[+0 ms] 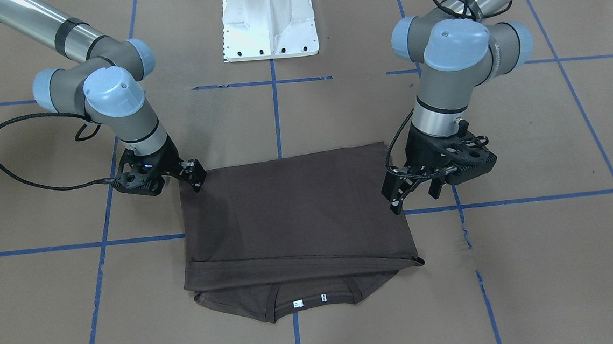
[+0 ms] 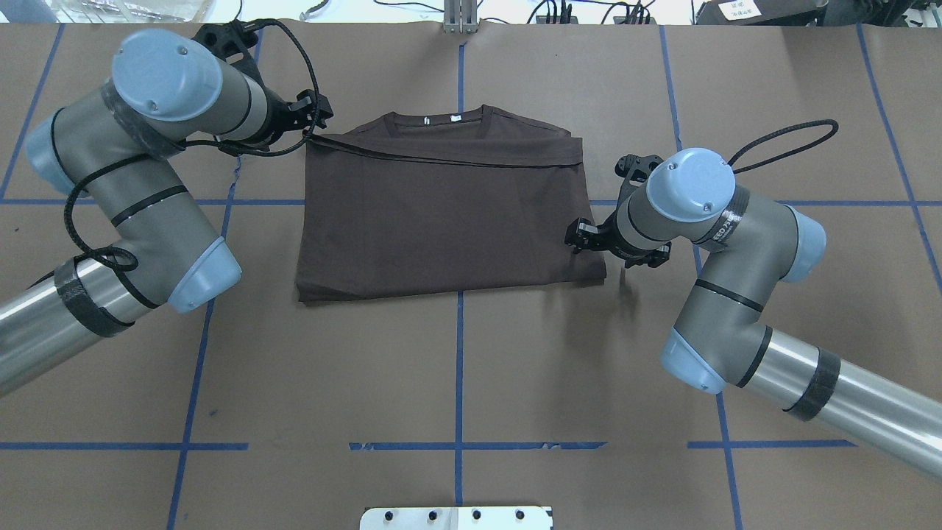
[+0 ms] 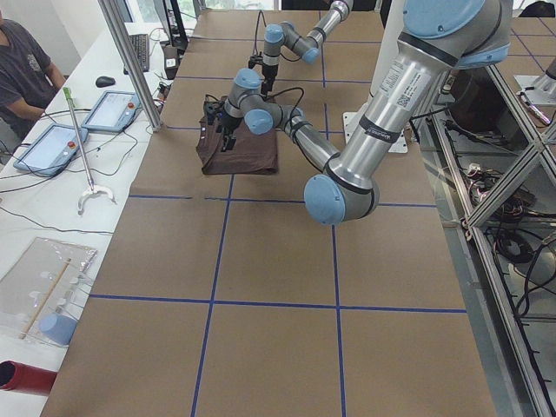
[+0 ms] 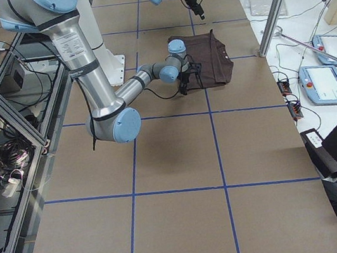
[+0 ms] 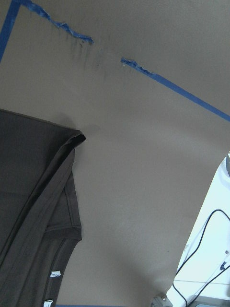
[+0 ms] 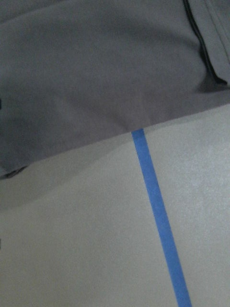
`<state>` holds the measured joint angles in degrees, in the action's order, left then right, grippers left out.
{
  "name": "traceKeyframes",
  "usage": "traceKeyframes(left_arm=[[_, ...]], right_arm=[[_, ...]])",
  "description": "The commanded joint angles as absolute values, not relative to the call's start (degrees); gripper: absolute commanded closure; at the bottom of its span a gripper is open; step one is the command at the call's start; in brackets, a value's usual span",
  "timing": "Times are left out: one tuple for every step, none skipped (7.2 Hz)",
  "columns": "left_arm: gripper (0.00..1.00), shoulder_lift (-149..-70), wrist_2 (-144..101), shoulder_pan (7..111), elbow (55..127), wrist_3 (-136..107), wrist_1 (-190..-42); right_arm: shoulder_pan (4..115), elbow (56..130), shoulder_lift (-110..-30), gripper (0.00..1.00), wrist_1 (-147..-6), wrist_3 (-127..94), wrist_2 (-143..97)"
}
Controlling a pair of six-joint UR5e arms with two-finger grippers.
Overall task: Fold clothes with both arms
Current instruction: 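Move the right gripper down to the folded shirt's side edge while the left gripper hovers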
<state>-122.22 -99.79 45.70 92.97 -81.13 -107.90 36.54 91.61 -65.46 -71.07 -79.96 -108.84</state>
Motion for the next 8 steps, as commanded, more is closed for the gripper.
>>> traceKeyframes(left_arm=[[0.00, -121.4, -99.8, 45.7, 94.0, -80.9, -107.1], [0.00, -121.3, -99.8, 45.7, 94.1, -80.9, -107.1], [0.00, -121.0, -99.8, 45.7, 94.3, -80.7, -107.1], [0.00, -121.0, -99.8, 45.7, 94.2, -80.7, -107.1], [0.00, -121.0, -99.8, 45.7, 94.2, -80.7, -107.1], [0.00, -121.0, -99.8, 45.7, 94.3, -80.7, -107.1], [0.00, -121.1, -99.8, 45.7, 94.3, -80.7, -107.1], [0.00, -121.0, -99.8, 45.7, 94.9, -80.7, -107.0]], right_arm=[[36.6, 91.1, -65.0, 0.26, -70.8, -80.0, -108.7], [36.6, 91.3, -65.0, 0.77, -70.7, -80.0, -109.1], [36.3, 91.3, -65.0, 1.00, -70.6, -79.7, -109.3], [36.3, 91.6, -65.0, 1.00, -70.6, -79.6, -109.8], [36.0, 91.3, -64.9, 1.00, -70.6, -79.5, -109.8], [36.1, 91.7, -65.0, 1.00, -70.6, -79.3, -110.9], [36.1, 92.8, -65.4, 1.00, -70.7, -79.3, -111.8], [36.2, 95.3, -66.5, 1.00, -70.9, -79.3, -111.8]])
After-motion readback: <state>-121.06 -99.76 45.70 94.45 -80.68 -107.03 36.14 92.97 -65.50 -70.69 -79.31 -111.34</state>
